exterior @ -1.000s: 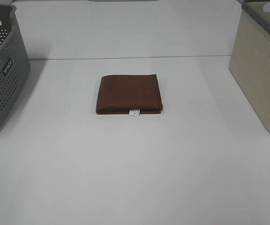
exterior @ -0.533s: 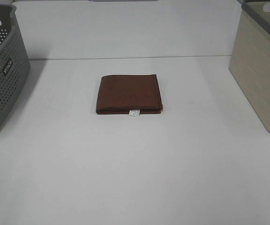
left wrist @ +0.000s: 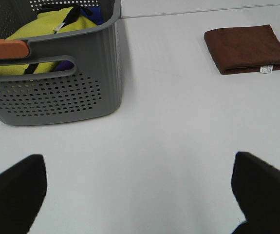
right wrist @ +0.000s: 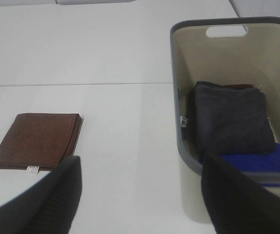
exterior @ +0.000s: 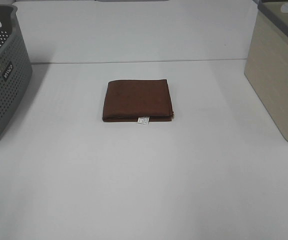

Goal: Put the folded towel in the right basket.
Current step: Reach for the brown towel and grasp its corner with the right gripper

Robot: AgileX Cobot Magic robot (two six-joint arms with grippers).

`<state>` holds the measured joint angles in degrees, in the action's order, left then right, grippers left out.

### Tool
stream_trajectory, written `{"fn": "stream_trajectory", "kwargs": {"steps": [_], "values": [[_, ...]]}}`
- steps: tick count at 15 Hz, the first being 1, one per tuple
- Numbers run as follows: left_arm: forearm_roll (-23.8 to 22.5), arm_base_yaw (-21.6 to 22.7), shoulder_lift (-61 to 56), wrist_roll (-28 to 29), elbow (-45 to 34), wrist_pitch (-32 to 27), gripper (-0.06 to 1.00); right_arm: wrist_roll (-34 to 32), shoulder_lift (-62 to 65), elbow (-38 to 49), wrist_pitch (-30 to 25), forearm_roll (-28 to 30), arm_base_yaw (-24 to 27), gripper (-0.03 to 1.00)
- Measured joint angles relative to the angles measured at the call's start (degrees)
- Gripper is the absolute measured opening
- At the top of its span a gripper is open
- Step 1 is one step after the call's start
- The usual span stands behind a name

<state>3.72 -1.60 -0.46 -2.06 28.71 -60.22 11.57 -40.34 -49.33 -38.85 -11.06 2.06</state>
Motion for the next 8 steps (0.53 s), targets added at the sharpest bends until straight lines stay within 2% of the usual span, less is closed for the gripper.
{"fn": "stream_trajectory", "kwargs": {"steps": [4,8], "values": [[0.00,0.00,0.00,0.00,0.00,0.00,0.98,7.73,-22.17,-15.93,-2.41,-8.25,0.00,0.66],[0.00,0.00,0.00,0.00,0.00,0.00,0.98,15.18,-41.02,-31.46,-11.46,-16.90,-0.29,0.66]]}}
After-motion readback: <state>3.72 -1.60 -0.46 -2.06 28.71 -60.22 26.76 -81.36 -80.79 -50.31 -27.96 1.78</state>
